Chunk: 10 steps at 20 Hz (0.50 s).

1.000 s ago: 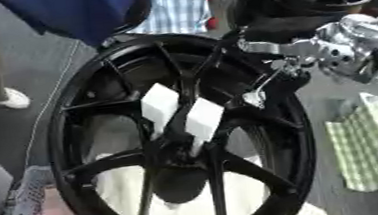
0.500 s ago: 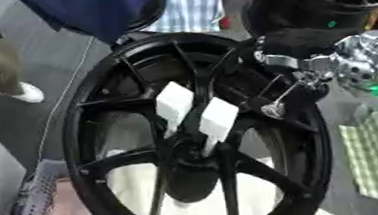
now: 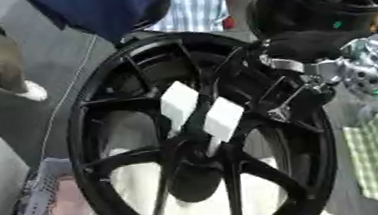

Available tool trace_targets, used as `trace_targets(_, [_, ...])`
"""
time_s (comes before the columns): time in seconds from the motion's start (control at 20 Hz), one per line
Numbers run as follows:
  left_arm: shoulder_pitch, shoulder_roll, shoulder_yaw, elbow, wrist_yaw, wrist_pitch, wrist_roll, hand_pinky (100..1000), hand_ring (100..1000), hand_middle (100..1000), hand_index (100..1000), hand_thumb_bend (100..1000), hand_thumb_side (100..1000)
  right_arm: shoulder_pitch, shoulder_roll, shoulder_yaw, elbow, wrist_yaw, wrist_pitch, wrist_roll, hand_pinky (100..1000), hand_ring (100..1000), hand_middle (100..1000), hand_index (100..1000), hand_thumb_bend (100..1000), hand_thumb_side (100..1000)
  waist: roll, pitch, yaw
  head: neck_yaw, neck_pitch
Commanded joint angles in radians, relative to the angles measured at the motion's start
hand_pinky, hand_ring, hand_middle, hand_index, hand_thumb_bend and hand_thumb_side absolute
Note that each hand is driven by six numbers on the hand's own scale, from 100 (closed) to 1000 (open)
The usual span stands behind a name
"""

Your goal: Pull the pin out of the wheel hub.

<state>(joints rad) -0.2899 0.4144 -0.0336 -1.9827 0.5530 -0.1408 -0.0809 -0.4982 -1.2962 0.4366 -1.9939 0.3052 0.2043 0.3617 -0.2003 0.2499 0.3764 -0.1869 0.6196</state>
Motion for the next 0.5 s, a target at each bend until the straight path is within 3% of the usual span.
trace_targets(0.05, [-0.015,0.017,-0.003,-0.017,0.006,0.008,-0.004,830,690,629,823,100,657,0.008,-0.055,-0.027,-0.006,-0.005,-0.017,0.006,920,933,929,885,323,100,0.004,-0.03,0.004,0.001,-0.029])
trace_targets(0.25, [-0.02,0.014,-0.006,-0.017,0.016,0.016,-0.005,830,691,630,823,100,658,0.035,-0.07,-0.05,-0.006,-0.031,-0.033,-0.008,917,930,929,886,322,100,-0.003,-0.042,0.014,-0.005,-0.05])
trace_targets(0.5, [-0.022,0.009,-0.003,-0.017,0.028,0.019,-0.003,830,693,632,824,100,659,0.075,-0.086,-0.076,-0.006,-0.023,-0.054,-0.072,921,932,939,882,386,100,0.0,-0.055,0.019,-0.005,-0.051])
